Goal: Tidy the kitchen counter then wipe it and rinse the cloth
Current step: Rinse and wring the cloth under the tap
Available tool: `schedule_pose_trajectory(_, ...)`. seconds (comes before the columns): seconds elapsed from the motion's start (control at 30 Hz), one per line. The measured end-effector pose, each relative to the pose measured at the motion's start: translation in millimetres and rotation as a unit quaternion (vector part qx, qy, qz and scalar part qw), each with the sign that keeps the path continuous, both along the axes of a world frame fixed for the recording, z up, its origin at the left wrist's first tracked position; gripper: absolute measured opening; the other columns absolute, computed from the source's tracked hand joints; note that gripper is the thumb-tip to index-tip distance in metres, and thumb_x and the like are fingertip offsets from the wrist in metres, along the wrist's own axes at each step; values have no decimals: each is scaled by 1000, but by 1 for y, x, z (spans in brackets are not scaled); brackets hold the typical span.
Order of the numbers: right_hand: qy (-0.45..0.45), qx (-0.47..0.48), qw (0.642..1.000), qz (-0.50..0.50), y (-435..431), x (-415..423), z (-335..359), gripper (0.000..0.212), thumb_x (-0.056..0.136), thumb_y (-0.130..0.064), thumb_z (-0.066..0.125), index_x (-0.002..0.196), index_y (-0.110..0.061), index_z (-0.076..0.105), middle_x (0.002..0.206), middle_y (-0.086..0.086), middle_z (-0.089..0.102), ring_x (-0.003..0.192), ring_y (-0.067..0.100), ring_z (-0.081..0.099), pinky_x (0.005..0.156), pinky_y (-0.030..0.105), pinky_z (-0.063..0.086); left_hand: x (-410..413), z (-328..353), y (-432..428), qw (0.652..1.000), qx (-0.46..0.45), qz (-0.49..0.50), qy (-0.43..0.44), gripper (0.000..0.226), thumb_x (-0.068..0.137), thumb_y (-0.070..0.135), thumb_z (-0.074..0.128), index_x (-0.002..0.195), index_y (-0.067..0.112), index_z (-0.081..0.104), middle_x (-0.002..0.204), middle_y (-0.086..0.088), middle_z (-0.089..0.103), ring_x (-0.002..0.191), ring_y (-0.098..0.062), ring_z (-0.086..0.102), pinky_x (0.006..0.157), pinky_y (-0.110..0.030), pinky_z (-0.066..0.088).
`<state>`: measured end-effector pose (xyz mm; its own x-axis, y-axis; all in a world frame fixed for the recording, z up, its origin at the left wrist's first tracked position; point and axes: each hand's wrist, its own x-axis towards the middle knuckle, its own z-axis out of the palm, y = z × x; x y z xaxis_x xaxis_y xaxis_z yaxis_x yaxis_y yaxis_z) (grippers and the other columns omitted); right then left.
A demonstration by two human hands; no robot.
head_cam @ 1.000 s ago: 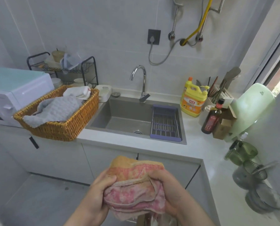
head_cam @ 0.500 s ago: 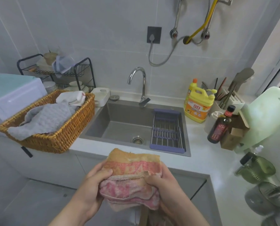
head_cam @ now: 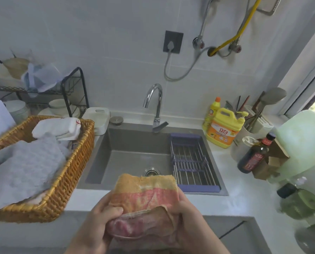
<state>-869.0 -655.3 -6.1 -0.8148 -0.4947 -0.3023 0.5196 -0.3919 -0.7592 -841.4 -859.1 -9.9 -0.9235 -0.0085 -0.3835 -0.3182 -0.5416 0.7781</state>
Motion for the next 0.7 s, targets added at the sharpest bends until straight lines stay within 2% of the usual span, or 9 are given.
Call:
schedule_pose_trajectory(0.07, -18, -38, 998, -38, -27, -14, 4, 47, 78, -8, 60, 125, -9, 59, 123, 31, 59, 105, 51, 58, 97, 62, 42, -18, -4, -22, 1000, 9, -28, -5, 51, 45, -7, 61, 92, 10, 72, 85, -30, 67, 68, -42, 66, 61, -43, 57)
schedule_pose_trajectory(0.1, -23, -28, 998, -55, -38, -20, 6, 38, 83, -5, 56, 121, -6, 62, 118, 33, 61, 103, 49, 61, 94, 60, 47, -27, -7, -31, 999, 13, -38, -5, 48, 41, -7, 62, 83, 11, 74, 81, -30, 65, 65, -40, 65, 59, -41, 56)
schedule_pose_trajectory(0.17, -13, 23, 996, -80, -51, -31, 4, 40, 83, 11, 46, 113, -5, 66, 101, 30, 67, 82, 39, 67, 70, 42, 57, -42, -11, -45, 999, 19, -44, -3, 44, 38, -8, 60, 74, 13, 76, 77, -29, 63, 62, -38, 63, 57, -39, 55)
schedule_pose_trajectory(0.2, -2, 42, 995, -86, -56, -36, 4, 47, 78, 16, 44, 112, -5, 67, 96, 28, 67, 76, 35, 65, 61, 36, 55, -49, -12, -49, 999, 32, -42, -2, 43, 40, -8, 57, 74, 11, 76, 76, -29, 63, 61, -38, 63, 56, -39, 55)
schedule_pose_trajectory(0.27, 7, 53, 994, -96, -64, -45, 6, 55, 68, 16, 45, 114, -6, 66, 94, 26, 62, 76, 33, 57, 56, 32, 49, -61, -12, -53, 997, 53, -52, 0, 44, 43, -8, 55, 78, 9, 75, 79, -31, 64, 66, -41, 64, 60, -43, 56)
schedule_pose_trajectory(0.37, 1, 69, 991, -110, -69, -57, 8, 59, 57, 11, 47, 111, -5, 66, 94, 24, 54, 80, 34, 47, 60, 36, 41, -73, -5, -52, 999, 34, -36, 3, 40, 46, -5, 66, 83, 7, 75, 87, -33, 64, 78, -45, 66, 75, -50, 56)
schedule_pose_trajectory(0.47, -10, 63, 992, -110, -66, -70, 10, 56, 56, 12, 45, 106, -2, 66, 92, 23, 54, 78, 33, 48, 63, 37, 43, -82, -1, -48, 999, 16, -23, -24, 47, 51, 2, 73, 98, 8, 70, 98, -33, 66, 89, -52, 64, 91, -64, 46)
schedule_pose_trajectory(0.53, -25, 74, 989, -123, -63, -79, 8, 49, 62, 14, 42, 101, -1, 67, 90, 22, 53, 74, 32, 50, 63, 37, 43, -89, 0, -46, 998, 39, -22, -42, 33, 62, -8, 64, 90, 9, 71, 98, -35, 64, 93, -56, 61, 92, -67, 43)
schedule_pose_trajectory(0.7, -83, 149, 974, -146, -61, -109, -6, 52, 59, 2, 52, 109, 0, 67, 91, 20, 57, 78, 31, 54, 68, 39, 44, -117, 0, -43, 995, 87, -3, -47, 46, 65, -12, 53, 102, 12, 66, 99, -33, 66, 87, -55, 63, 84, -68, 46)
